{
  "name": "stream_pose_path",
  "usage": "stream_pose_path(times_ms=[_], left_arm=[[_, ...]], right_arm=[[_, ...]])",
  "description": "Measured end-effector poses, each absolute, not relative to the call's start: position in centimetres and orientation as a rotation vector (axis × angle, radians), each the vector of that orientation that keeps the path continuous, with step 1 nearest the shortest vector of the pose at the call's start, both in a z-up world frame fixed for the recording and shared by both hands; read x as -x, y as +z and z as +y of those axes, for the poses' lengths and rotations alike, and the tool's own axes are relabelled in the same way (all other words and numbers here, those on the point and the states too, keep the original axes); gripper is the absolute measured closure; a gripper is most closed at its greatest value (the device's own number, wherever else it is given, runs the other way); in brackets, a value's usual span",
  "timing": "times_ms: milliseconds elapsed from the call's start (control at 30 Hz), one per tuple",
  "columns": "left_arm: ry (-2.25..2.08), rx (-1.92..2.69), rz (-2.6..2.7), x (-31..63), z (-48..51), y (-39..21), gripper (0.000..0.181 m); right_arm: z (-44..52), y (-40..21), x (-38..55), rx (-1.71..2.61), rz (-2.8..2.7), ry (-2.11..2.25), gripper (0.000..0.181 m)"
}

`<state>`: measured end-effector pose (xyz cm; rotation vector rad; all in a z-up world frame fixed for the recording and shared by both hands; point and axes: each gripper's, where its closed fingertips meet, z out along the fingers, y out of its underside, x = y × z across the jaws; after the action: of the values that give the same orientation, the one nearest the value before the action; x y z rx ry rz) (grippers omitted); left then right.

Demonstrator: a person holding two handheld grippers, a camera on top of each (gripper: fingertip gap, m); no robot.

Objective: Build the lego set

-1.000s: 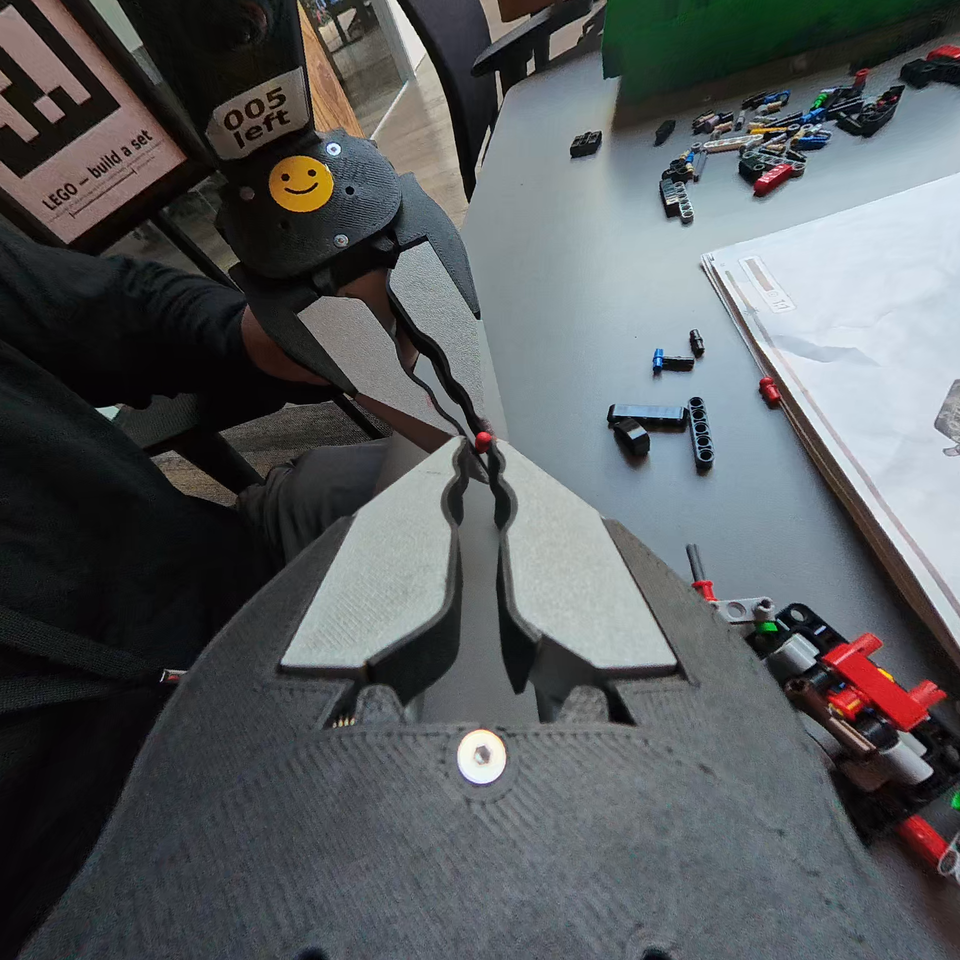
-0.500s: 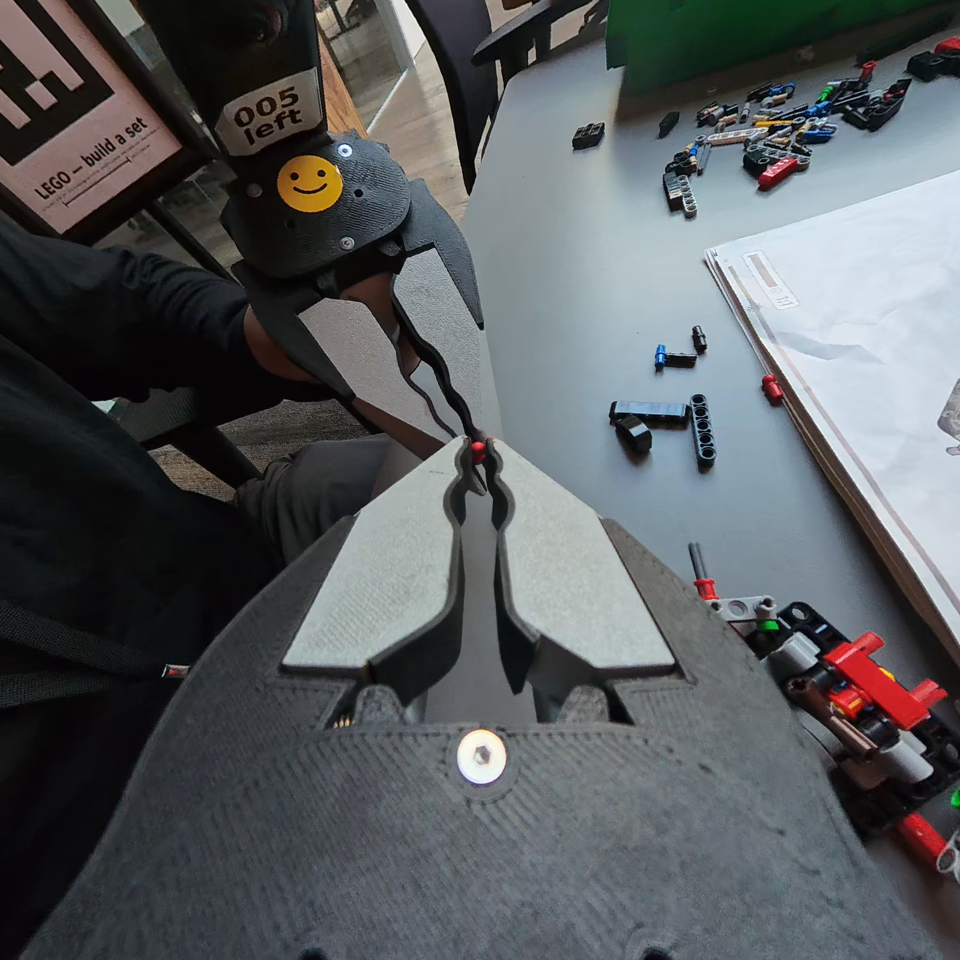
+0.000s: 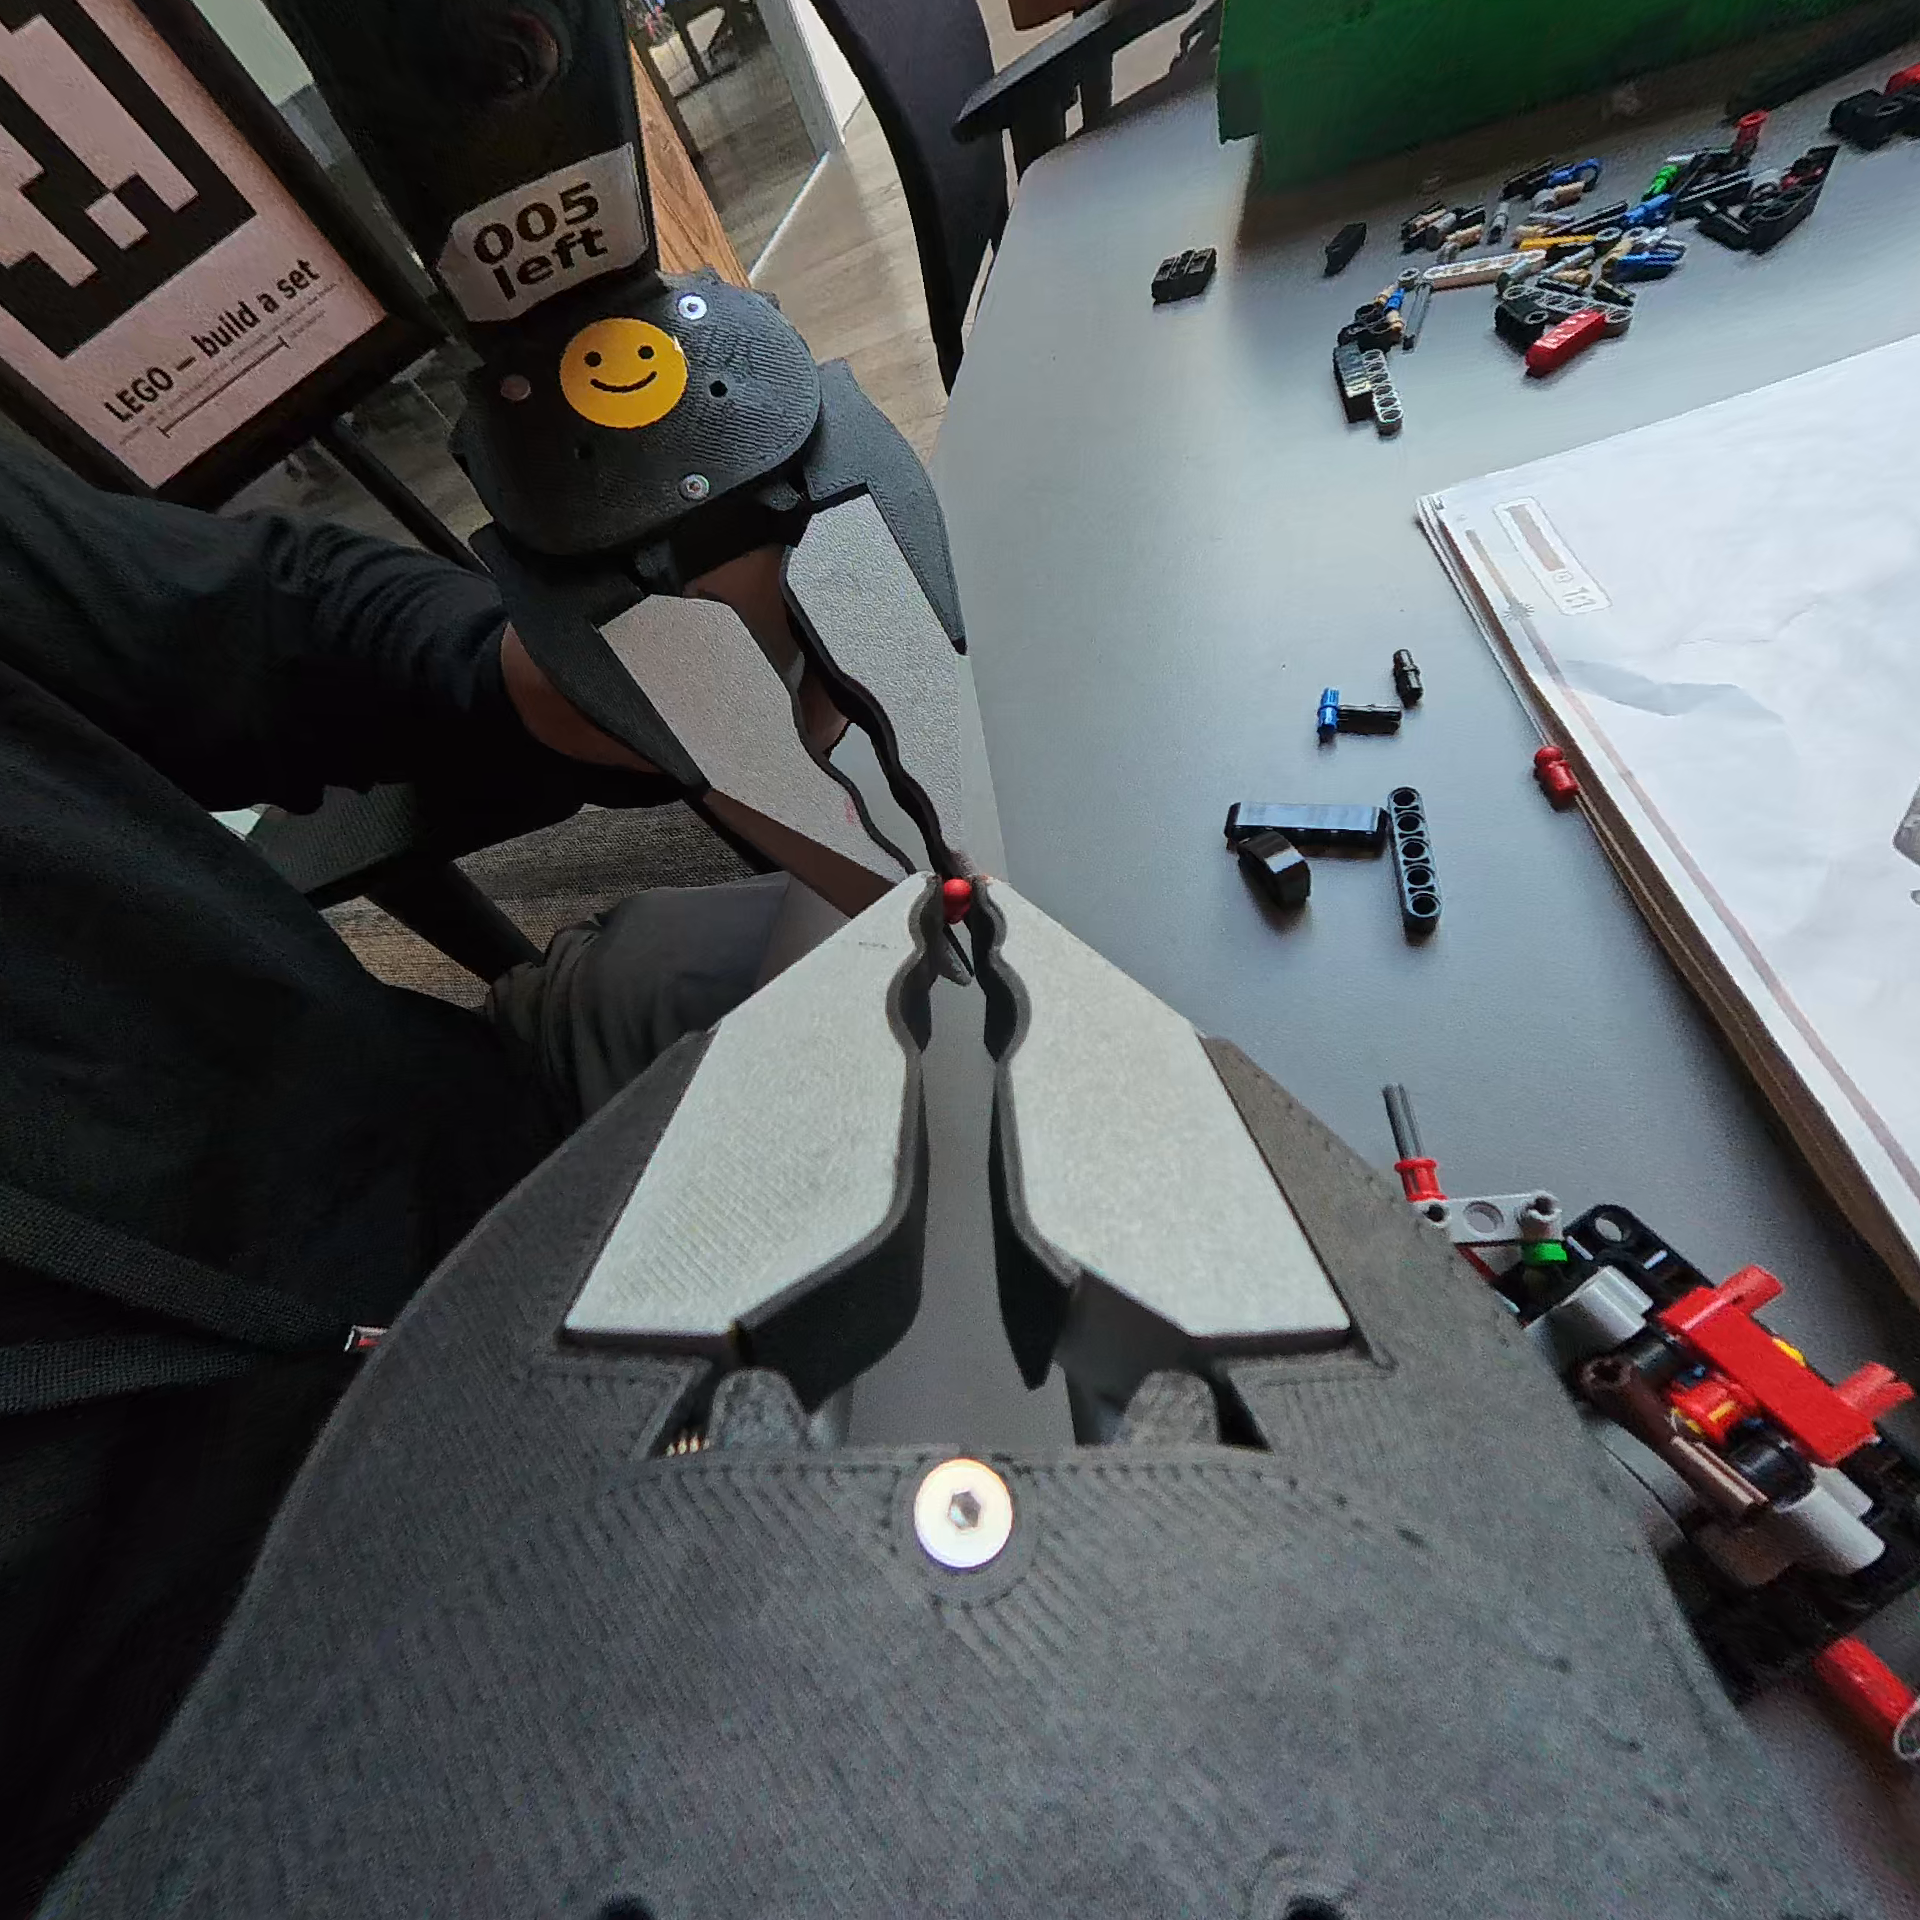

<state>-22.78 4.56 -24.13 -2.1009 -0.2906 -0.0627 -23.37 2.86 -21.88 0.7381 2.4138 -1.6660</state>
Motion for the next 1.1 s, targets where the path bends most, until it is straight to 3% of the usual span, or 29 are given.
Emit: stream_pose_path(times_ms=[467,633,900,1100], left_arm=[[-0.088,2.113,-0.296,22.6,4.6,-24.5,0.179],[-0.047,2.161,-0.245,23.2,2.9,-24.3,0.155],[-0.144,2.345,-0.05,24.3,1.3,-28.0,0.146],[-0.118,2.397,0.074,23.4,2.5,-29.2,0.152]], right_arm=[[2.7,-22.2,23.4,-0.745,2.444,-1.644,0.18],[3.1,-22.8,23.9,-0.792,2.497,-1.624,0.18],[2.6,-25.1,24.1,-0.849,2.616,-1.492,0.179],[2.6,-26.6,23.9,-0.862,2.679,-1.408,0.179]])
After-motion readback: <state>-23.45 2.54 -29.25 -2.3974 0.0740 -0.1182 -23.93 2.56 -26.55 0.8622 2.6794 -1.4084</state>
